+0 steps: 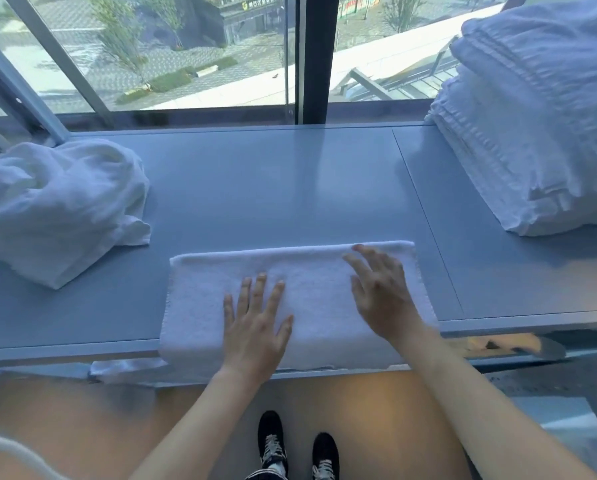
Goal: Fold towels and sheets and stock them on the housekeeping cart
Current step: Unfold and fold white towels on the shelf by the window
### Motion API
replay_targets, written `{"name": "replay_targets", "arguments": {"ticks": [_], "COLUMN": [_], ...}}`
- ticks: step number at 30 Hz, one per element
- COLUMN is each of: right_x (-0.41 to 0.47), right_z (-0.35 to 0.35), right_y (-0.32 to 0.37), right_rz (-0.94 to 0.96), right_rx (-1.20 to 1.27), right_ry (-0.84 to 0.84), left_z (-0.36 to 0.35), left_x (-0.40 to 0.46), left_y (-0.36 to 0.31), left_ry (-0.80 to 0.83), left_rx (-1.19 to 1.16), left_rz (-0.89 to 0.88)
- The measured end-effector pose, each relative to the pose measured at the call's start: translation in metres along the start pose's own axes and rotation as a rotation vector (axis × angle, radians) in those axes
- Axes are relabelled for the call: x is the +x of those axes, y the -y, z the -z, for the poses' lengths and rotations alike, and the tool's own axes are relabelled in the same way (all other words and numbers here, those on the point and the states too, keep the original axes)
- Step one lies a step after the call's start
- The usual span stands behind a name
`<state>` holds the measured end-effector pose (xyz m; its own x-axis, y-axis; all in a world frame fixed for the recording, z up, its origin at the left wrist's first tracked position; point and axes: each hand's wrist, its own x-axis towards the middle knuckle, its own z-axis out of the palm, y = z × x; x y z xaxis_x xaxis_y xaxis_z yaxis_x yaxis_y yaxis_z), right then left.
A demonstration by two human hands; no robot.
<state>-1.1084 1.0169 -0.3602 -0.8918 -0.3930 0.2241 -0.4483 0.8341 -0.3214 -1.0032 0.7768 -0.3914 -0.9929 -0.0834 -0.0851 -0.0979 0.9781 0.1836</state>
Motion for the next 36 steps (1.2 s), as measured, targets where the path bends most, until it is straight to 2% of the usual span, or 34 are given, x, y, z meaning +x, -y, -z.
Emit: {"name": "replay_targets", "arguments": {"ticks": [3,5,11,19,24,26,29,32,36], "right_x": [-0.048,-0.067,-0.047,0.082,0.114,0.112,0.097,0.052,-0.023], "right_z": [-0.008,-0.01,-0.013,-0.024,-0.028,-0.026,-0.017,0.001,0.008], "right_y": [0.012,-0.001,-0.019,-0.046,-0.054,-0.051,-0.034,-0.012,-0.008], "right_rz": [0.034,0.025,0.035,-0.009,0.0,-0.013,-0.018,0.021,0.061], "right_rx": [0.016,-0.052,-0.115,-0.152,-0.132,-0.13,-0.154,0.005,0.078], "right_ry": [0.267,0.357,0.377,0.368,0.354,0.34,0.253,0.123,0.165], "left_z": [-0.001,-0.002,-0.005,0.02,0.026,0.033,0.044,0.039,0.013], "left_x": [-0.002,-0.003,0.021,0.155,0.187,0.178,0.128,0.047,-0.027], "left_y": [-0.001,-0.001,0.002,0.013,0.014,0.007,-0.012,-0.016,-0.003], "left_ry": [-0.009,-0.007,0.022,0.002,0.014,-0.003,-0.143,-0.267,-0.309], "left_rx": [-0.014,-0.01,-0.018,-0.05,-0.055,-0.051,-0.066,-0.157,-0.195], "left_rz": [0.012,0.013,-0.011,-0.019,-0.02,0.007,0.005,-0.034,-0.043]}}
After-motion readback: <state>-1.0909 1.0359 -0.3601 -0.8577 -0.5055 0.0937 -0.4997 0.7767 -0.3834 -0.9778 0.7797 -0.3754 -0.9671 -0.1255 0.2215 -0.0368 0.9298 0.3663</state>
